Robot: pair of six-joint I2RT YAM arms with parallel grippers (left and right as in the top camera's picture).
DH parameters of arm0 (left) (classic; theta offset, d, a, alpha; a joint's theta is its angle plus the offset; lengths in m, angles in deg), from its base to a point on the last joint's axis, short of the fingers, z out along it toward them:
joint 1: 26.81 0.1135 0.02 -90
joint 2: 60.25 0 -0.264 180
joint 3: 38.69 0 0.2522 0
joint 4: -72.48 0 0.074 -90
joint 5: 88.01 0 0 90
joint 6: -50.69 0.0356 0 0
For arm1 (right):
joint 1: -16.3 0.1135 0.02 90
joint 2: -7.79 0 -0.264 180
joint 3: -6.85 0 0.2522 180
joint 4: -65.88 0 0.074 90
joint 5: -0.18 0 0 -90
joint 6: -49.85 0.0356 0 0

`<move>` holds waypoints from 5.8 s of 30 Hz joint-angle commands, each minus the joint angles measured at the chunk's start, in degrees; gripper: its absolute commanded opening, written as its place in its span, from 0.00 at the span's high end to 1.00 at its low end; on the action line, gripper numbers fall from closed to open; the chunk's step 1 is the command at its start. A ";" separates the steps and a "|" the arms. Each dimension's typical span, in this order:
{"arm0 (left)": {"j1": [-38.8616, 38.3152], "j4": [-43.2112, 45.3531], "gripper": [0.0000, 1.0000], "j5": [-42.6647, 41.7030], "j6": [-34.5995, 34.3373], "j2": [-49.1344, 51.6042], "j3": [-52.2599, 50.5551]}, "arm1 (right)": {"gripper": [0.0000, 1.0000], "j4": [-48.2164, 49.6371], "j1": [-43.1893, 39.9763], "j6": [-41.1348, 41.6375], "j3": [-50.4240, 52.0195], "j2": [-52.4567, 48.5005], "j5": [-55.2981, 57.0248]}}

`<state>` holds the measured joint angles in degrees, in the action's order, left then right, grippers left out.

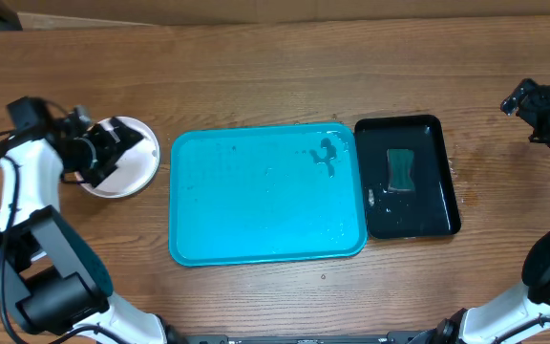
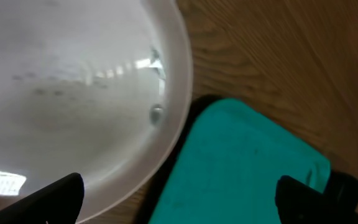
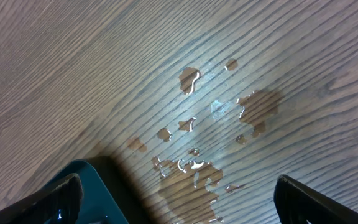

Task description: Clean dirty plates on tray and stack at the side

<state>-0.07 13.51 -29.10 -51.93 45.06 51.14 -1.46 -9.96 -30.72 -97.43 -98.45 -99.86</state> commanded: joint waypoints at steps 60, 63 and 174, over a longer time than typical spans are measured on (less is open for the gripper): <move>-19.23 0.13 0.00 12.24 2.56 0.33 -0.11 | 0.00 0.33 13.46 0.46 0.42 27.56 0.37; -19.26 0.15 0.00 12.24 2.56 0.33 -0.11 | 0.00 0.33 20.55 0.46 0.42 34.99 0.37; -19.67 0.28 0.00 13.97 2.56 -9.18 -0.22 | 0.00 49.59 27.26 -12.09 90.07 106.07 1.03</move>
<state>-19.34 13.68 -16.41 -50.68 42.88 50.90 47.81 17.51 -42.53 -7.97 7.06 -99.40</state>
